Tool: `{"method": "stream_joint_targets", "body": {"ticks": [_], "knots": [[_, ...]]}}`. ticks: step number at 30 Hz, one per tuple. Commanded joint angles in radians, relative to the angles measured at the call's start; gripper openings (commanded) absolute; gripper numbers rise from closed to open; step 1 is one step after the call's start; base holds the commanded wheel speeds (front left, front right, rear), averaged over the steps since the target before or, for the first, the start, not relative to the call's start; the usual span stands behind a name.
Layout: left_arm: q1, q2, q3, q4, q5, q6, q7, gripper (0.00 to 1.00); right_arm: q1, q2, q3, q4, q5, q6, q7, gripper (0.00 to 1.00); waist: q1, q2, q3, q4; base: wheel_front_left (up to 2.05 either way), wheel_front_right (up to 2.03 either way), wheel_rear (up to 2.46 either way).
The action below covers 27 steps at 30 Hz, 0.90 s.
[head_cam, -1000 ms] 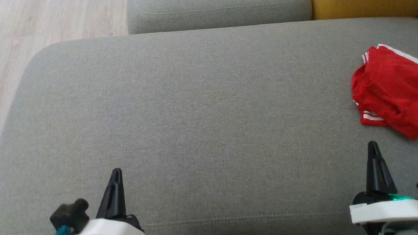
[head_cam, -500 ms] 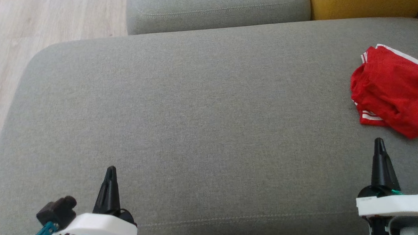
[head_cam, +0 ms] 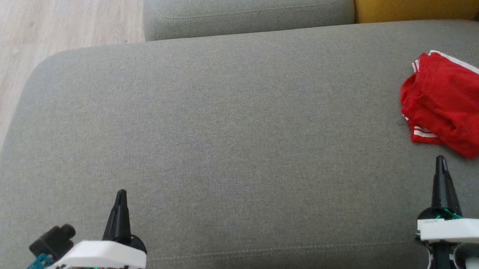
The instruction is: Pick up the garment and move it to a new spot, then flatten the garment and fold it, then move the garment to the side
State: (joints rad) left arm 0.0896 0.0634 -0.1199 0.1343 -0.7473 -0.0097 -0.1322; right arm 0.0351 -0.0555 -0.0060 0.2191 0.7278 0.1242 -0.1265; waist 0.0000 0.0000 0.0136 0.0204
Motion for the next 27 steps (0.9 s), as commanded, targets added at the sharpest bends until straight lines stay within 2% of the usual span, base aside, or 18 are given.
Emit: {"method": "stream_joint_targets", "body": {"ticks": [1,27], "knots": [[-0.053,0.016,0.024,-0.025,-0.030,-0.009,0.004,0.00,-0.045,-0.021,0.003,-0.030,0.038,0.003,0.005,0.00,0.0000,0.0000,0.000,0.000,0.00,0.00,0.00],[-0.105,0.020,0.081,0.023,-0.353,-0.050,0.076,0.00,-0.080,-0.024,-0.020,-0.010,0.363,0.004,0.077,0.00,0.0000,0.0000,-0.004,-0.008,0.00,0.00,0.00]]}}
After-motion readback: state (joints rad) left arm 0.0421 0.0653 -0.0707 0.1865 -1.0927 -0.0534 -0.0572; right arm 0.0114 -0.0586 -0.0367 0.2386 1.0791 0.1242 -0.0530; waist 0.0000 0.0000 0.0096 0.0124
